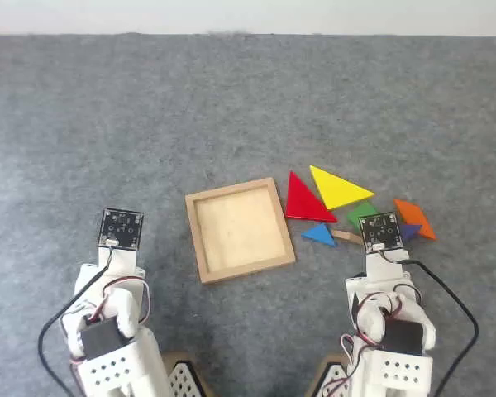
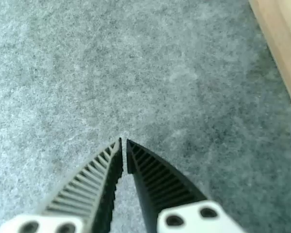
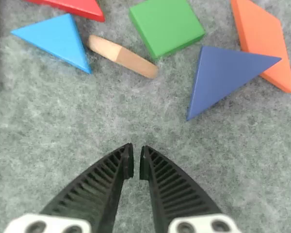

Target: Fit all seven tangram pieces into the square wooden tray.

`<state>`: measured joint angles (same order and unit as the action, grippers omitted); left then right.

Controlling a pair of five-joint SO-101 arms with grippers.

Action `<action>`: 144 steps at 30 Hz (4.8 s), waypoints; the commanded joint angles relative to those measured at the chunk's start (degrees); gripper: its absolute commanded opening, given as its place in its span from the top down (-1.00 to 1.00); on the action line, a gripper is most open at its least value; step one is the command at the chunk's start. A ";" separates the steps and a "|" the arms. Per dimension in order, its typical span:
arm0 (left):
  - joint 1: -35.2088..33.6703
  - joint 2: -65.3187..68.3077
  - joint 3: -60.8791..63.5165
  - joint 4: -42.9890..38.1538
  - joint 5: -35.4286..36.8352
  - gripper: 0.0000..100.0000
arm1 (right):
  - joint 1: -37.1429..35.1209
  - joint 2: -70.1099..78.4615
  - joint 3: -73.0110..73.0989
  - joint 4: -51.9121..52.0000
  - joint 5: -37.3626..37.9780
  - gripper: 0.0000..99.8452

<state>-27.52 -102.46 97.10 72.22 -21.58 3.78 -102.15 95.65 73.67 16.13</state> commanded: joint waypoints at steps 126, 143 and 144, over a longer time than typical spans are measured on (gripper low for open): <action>30.33 94.42 -52.70 -23.12 45.71 0.70 | -33.89 68.18 -53.98 -14.90 -12.66 0.92; 30.51 111.12 -68.70 -10.11 47.12 0.62 | -30.73 82.33 -46.68 -35.74 -35.60 0.92; 30.33 113.05 -70.55 -8.88 47.12 0.62 | -31.16 82.68 -47.30 -35.21 -35.60 0.92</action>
<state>3.34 3.91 34.95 56.66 25.19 -27.34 -19.87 51.08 38.33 -18.77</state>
